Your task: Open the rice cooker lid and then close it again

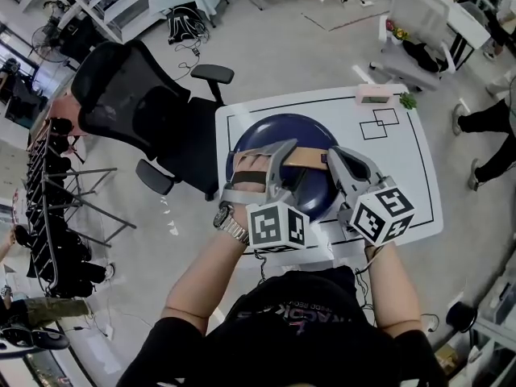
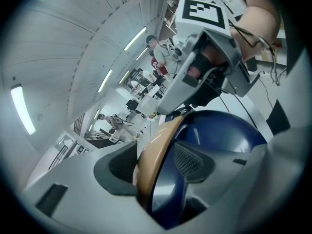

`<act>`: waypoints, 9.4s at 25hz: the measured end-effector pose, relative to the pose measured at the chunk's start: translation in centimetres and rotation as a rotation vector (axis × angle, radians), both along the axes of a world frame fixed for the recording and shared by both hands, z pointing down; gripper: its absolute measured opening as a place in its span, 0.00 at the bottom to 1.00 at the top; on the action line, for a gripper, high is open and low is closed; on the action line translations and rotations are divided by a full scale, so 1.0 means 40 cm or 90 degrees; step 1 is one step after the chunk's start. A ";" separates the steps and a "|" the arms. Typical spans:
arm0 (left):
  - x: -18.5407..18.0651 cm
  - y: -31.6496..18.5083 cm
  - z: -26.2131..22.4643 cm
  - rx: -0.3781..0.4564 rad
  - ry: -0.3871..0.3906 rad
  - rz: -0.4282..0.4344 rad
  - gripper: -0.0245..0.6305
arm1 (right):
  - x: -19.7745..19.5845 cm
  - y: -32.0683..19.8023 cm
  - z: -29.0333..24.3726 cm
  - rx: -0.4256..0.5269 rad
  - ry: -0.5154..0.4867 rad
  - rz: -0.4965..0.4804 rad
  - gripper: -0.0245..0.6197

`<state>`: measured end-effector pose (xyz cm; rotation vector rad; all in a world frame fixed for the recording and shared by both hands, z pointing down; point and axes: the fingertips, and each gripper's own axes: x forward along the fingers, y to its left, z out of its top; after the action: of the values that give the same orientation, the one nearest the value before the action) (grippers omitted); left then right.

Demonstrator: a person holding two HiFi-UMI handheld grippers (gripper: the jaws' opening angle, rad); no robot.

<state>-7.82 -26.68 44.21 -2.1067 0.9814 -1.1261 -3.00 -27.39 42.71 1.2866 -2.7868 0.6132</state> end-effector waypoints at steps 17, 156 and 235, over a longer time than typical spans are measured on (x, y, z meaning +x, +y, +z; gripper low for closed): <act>0.007 -0.009 0.013 0.040 -0.098 0.009 0.34 | 0.000 0.001 0.001 -0.001 0.002 -0.001 0.04; -0.203 0.574 -0.259 0.078 0.639 -0.392 0.51 | 0.021 0.392 -0.231 0.135 -0.032 -0.264 0.04; -0.636 0.383 -0.299 0.140 0.680 -0.469 0.47 | -0.251 0.191 -0.250 0.133 -0.031 -0.253 0.04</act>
<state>-33.26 -11.37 32.25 -2.1581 2.3549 0.0008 -13.02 -19.74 32.71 0.7033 -3.0840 0.3415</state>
